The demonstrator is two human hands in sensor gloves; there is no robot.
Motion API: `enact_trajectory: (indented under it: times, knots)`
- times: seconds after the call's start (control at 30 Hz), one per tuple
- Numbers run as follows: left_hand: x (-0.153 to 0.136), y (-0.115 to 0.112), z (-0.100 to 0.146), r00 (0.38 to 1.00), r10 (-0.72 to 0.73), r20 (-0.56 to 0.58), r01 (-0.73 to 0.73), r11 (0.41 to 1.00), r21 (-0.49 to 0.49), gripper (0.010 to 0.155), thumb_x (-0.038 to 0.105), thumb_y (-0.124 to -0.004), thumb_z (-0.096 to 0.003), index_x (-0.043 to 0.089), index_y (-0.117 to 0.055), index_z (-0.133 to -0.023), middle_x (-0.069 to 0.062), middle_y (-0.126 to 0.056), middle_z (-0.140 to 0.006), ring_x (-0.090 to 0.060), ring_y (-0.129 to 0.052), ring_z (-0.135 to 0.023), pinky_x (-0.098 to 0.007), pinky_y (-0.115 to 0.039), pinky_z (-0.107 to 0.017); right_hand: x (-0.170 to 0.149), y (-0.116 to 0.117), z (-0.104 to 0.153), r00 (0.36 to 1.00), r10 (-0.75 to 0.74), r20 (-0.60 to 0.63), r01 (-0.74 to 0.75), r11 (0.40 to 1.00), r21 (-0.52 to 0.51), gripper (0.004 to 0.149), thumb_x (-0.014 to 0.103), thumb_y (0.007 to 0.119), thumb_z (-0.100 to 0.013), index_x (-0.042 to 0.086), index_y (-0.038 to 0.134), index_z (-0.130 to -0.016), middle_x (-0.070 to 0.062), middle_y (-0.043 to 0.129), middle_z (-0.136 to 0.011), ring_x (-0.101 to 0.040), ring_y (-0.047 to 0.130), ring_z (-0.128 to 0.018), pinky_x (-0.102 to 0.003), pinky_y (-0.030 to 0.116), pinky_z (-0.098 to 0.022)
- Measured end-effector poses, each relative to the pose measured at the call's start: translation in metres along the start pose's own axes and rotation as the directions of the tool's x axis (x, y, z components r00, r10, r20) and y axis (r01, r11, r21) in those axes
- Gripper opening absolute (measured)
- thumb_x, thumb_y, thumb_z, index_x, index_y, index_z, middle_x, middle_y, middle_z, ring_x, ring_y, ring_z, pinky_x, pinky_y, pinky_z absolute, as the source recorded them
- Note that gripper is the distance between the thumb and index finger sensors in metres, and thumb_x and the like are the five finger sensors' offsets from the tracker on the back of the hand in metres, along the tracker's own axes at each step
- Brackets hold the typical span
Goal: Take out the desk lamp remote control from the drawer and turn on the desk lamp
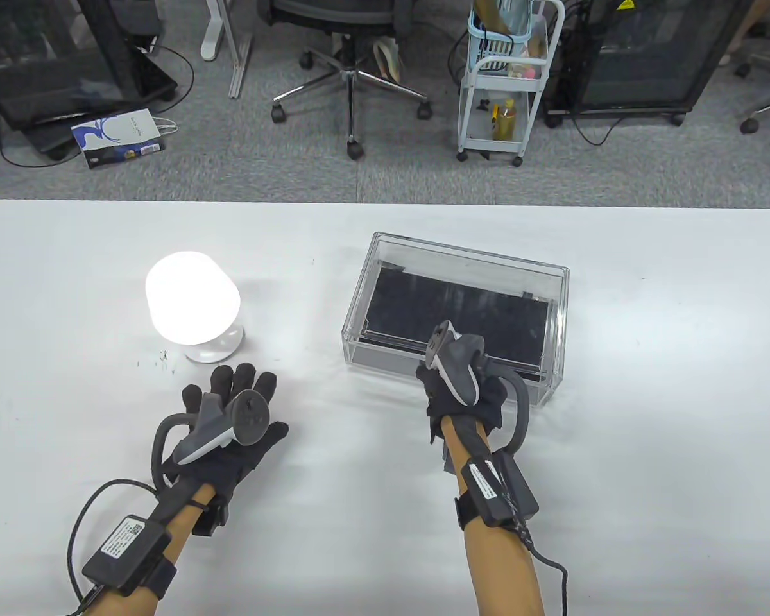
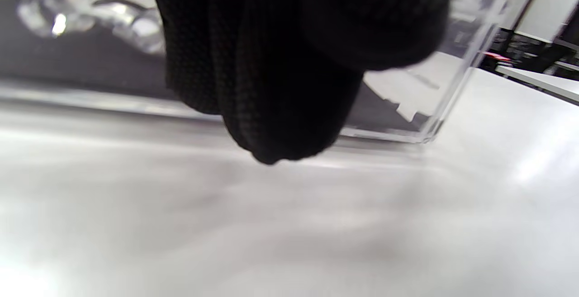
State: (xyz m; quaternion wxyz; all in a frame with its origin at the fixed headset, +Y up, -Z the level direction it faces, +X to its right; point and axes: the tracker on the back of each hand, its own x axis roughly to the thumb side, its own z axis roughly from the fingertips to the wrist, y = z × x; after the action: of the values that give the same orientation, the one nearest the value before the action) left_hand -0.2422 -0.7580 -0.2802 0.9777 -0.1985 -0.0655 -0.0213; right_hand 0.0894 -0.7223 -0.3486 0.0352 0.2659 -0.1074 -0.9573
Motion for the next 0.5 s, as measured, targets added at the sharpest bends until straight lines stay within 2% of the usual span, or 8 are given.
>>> enact_trajectory:
  times: [0.07,0.17,0.27,0.4,0.5]
  knots:
    - [0.002,0.000,0.000,1.000,-0.001,0.007,0.001,1.000,0.002,0.076,0.074,-0.036,-0.0413,0.048,0.003,-0.101,0.007,0.007,-0.117,-0.029,0.006,-0.112,-0.069,-0.008,-0.071,-0.007,-0.005,0.001,0.998,-0.062,0.008,0.062,0.998,-0.018,0.071,0.081,0.068,-0.034,0.023,0.097,-0.063,-0.006,0.110,-0.056,-0.018,0.112,-0.031,-0.023,0.093,-0.020]
    - [0.004,0.000,0.000,1.000,-0.002,0.013,0.002,1.000,0.003,0.076,0.074,-0.036,-0.0413,0.048,0.003,-0.101,0.007,0.007,-0.117,-0.029,0.005,-0.112,-0.069,-0.008,-0.070,-0.014,-0.007,0.016,0.996,-0.059,0.066,0.069,0.985,-0.157,0.067,0.077,0.066,-0.038,0.023,0.099,-0.060,-0.005,0.111,-0.052,-0.017,0.112,-0.027,-0.023,0.093,-0.017]
    - [0.004,-0.001,0.001,1.000,-0.007,0.016,0.007,1.000,0.000,0.076,0.074,-0.036,-0.0413,0.048,0.003,-0.101,0.007,0.007,-0.117,-0.029,0.005,-0.112,-0.069,-0.008,-0.070,-0.021,-0.009,0.035,0.989,-0.069,0.132,0.090,0.982,-0.164,0.067,0.077,0.066,-0.038,0.023,0.098,-0.062,-0.006,0.111,-0.055,-0.019,0.112,-0.030,-0.024,0.093,-0.019]
    - [0.005,-0.002,0.001,1.000,-0.023,0.016,0.023,1.000,0.003,0.076,0.074,-0.036,-0.0413,0.048,0.003,-0.101,0.007,0.007,-0.117,-0.029,0.006,-0.112,-0.069,-0.008,-0.070,-0.030,-0.008,0.067,0.966,-0.100,0.239,0.137,0.980,-0.143,0.067,0.075,0.066,-0.039,0.026,0.091,-0.077,-0.006,0.104,-0.074,-0.026,0.109,-0.054,-0.033,0.092,-0.037]
    - [0.006,-0.002,0.003,0.999,-0.033,0.013,0.033,0.999,0.007,0.076,0.074,-0.036,-0.0413,0.048,0.003,-0.101,0.007,0.007,-0.117,-0.029,0.006,-0.112,-0.069,-0.008,-0.070,-0.035,-0.005,0.089,0.934,-0.123,0.336,0.180,0.973,-0.143,0.071,0.076,0.065,-0.039,0.034,0.074,-0.096,-0.007,0.087,-0.099,-0.036,0.089,-0.088,-0.050,0.079,-0.061]
